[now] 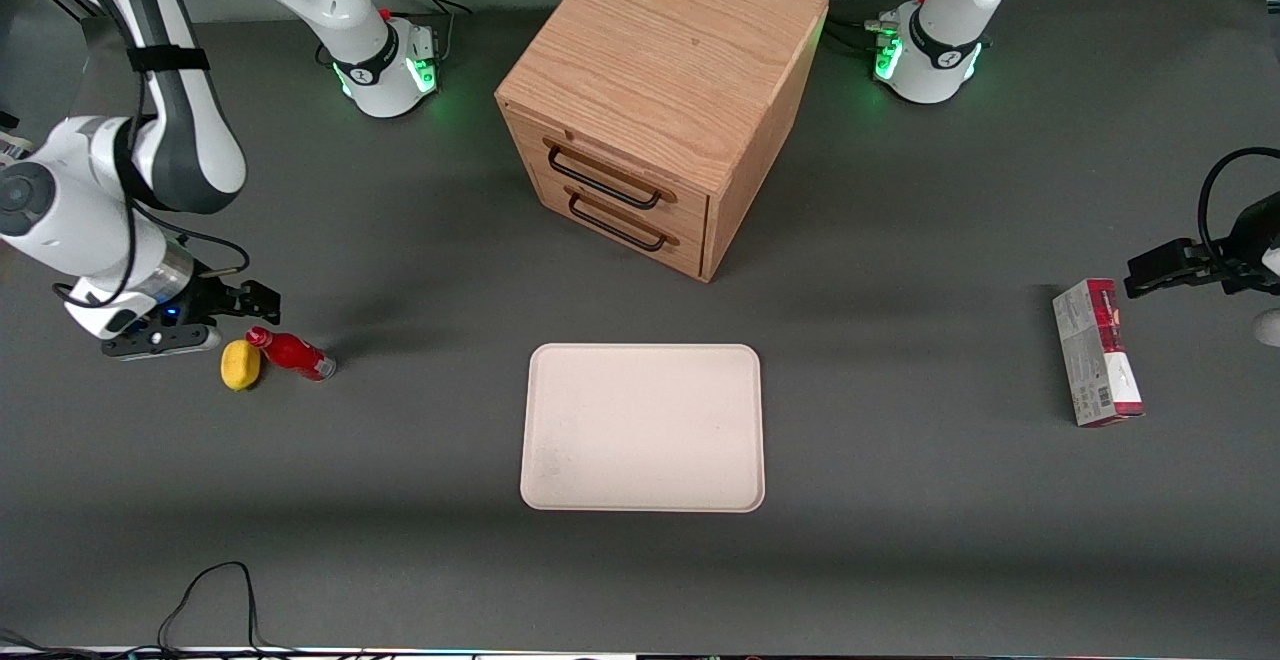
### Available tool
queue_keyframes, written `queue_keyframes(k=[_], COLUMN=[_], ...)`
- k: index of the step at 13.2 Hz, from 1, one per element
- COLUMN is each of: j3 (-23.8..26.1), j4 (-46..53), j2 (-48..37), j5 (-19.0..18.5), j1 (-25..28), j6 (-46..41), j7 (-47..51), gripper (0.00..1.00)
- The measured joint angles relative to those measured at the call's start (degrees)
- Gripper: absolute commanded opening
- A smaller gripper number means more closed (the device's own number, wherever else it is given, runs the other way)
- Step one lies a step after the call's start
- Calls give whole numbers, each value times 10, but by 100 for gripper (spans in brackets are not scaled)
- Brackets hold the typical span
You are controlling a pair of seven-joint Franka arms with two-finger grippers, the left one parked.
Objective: Place coke bottle on tray
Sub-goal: 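Lower the open right gripper over the red bottle's cap end, then close the right gripper on the bottle's cap end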
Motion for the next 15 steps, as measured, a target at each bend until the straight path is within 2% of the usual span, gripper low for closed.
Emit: queue_keyframes(k=[12,14,15], j3=[2,2,2], j4=[25,26,26], j2=[37,39,40], j5=[7,7,7], j1=[2,3,3], j6=[9,9,9], j7=[0,0,0], gripper=[99,88,79])
